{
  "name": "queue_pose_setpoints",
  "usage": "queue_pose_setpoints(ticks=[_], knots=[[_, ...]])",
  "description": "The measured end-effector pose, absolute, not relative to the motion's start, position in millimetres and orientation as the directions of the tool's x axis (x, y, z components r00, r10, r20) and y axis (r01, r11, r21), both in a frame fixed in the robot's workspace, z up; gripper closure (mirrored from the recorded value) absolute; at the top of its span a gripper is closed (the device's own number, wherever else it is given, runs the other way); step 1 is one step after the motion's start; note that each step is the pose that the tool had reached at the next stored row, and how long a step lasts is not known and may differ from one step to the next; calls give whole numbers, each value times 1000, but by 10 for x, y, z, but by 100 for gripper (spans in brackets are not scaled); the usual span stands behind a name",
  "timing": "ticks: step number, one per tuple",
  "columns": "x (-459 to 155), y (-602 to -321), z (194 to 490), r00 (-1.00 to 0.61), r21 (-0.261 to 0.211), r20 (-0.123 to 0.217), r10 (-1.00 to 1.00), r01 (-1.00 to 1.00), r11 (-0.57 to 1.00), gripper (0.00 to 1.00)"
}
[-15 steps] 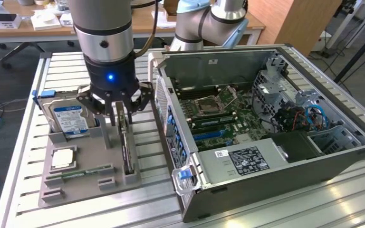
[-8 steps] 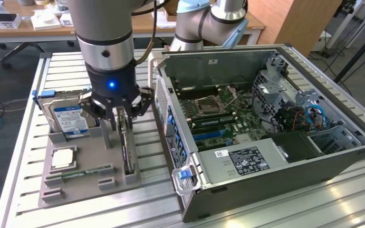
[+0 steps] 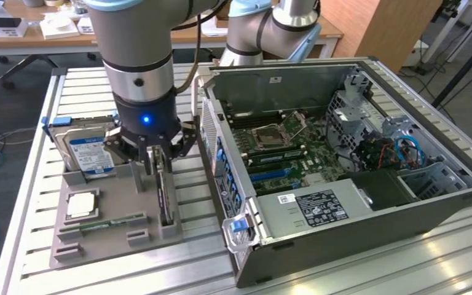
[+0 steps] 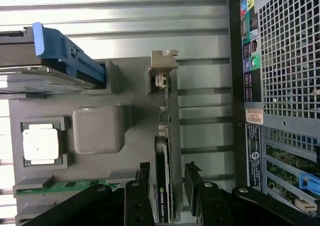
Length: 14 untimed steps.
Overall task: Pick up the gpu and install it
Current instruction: 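Pick up the gpu and move the gpu toward the slot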
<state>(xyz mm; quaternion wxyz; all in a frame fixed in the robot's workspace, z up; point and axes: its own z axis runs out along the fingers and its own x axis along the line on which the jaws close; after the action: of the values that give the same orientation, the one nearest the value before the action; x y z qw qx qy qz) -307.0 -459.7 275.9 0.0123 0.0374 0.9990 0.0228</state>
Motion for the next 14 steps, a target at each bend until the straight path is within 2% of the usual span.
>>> queue_pose_setpoints(ticks=[14], knots=[[-3082, -4601, 2642, -997, 46, -22, 75, 74, 996, 59]])
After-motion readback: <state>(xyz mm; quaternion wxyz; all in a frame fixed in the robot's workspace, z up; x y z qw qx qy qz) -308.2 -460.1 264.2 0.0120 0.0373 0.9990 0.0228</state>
